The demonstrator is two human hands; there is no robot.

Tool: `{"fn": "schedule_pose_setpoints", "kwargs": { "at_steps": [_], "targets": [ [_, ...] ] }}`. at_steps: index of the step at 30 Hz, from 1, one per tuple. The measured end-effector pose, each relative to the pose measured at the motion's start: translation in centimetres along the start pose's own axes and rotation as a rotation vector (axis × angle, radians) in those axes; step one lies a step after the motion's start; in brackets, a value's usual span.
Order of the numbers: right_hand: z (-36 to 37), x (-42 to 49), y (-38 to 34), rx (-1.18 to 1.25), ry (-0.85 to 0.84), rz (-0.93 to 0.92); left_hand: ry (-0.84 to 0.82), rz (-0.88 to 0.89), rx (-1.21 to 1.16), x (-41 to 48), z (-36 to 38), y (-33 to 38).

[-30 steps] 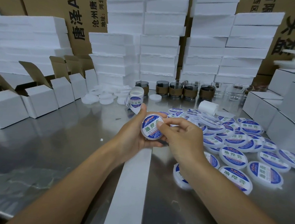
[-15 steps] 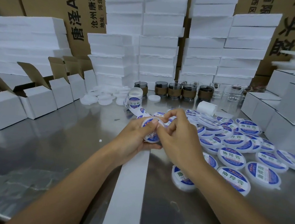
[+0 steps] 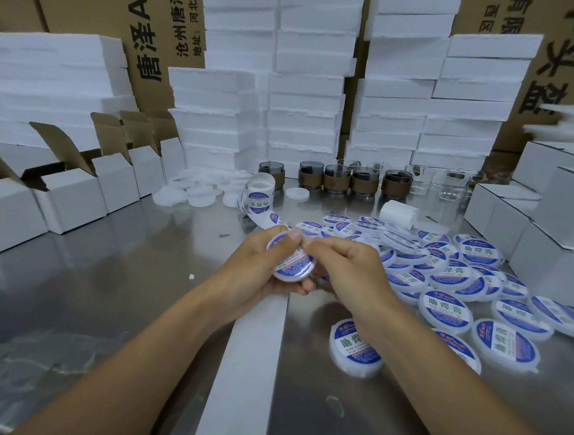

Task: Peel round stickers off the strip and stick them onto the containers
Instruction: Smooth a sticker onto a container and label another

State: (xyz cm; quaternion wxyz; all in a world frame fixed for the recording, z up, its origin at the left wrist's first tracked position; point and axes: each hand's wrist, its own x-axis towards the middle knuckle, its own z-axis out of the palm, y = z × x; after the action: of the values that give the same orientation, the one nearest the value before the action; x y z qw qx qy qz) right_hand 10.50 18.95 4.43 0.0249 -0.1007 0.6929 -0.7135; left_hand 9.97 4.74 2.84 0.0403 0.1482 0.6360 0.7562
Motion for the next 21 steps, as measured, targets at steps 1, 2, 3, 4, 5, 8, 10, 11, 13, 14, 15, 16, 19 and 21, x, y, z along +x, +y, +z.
{"fn": "schedule_pose_setpoints", "kwargs": {
  "at_steps": [1,2,3,4,5,8,10,11,13,14,15,16,19,21],
  "targets": [
    [-0.1,0.1,0.0,-0.007,0.02,0.012,-0.026,-0.002,0.007,0.0,0.0,-0.1],
    [-0.3,0.2,0.0,-0.018,0.045,0.02,-0.053,-0.003,0.011,-0.1,0.1,-0.2],
    [-0.4,0.3,0.0,-0.031,0.076,0.027,-0.073,-0.003,0.006,-0.1,0.1,-0.3],
    [-0.6,0.4,0.1,-0.041,0.11,0.034,-0.08,0.001,-0.004,-0.1,0.1,-0.4],
    [-0.7,0.5,0.2,-0.044,0.143,0.039,-0.075,0.002,-0.016,-0.1,0.1,-0.4],
    [-0.9,0.6,0.2,-0.011,0.155,0.022,-0.03,0.007,-0.021,-0.1,0.0,-0.3],
    [-0.8,0.5,0.1,0.008,0.142,-0.009,-0.022,0.007,-0.017,-0.2,0.0,-0.2],
    [-0.8,0.5,0.1,-0.011,0.143,-0.033,-0.024,0.008,-0.007,-0.2,0.1,-0.1],
    [-0.9,0.5,0.2,-0.09,0.14,-0.077,-0.031,0.003,0.012,-0.3,0.1,-0.1],
    [-0.9,0.5,0.4,-0.129,0.135,-0.091,-0.032,-0.001,0.018,-0.3,0.1,-0.1],
    [-1.0,0.6,0.4,-0.159,0.13,-0.101,-0.03,-0.004,0.021,-0.2,0.1,-0.1],
    [-1.1,0.7,0.4,-0.176,0.125,-0.107,-0.024,-0.006,0.02,-0.2,0.1,0.0],
    [-1.1,0.9,0.4,-0.197,0.125,-0.137,0.021,-0.026,-0.014,0.0,0.2,0.1],
    [-1.1,1.0,0.6,-0.215,0.129,-0.167,0.053,-0.023,-0.016,0.1,0.1,0.1]
  ]
}}
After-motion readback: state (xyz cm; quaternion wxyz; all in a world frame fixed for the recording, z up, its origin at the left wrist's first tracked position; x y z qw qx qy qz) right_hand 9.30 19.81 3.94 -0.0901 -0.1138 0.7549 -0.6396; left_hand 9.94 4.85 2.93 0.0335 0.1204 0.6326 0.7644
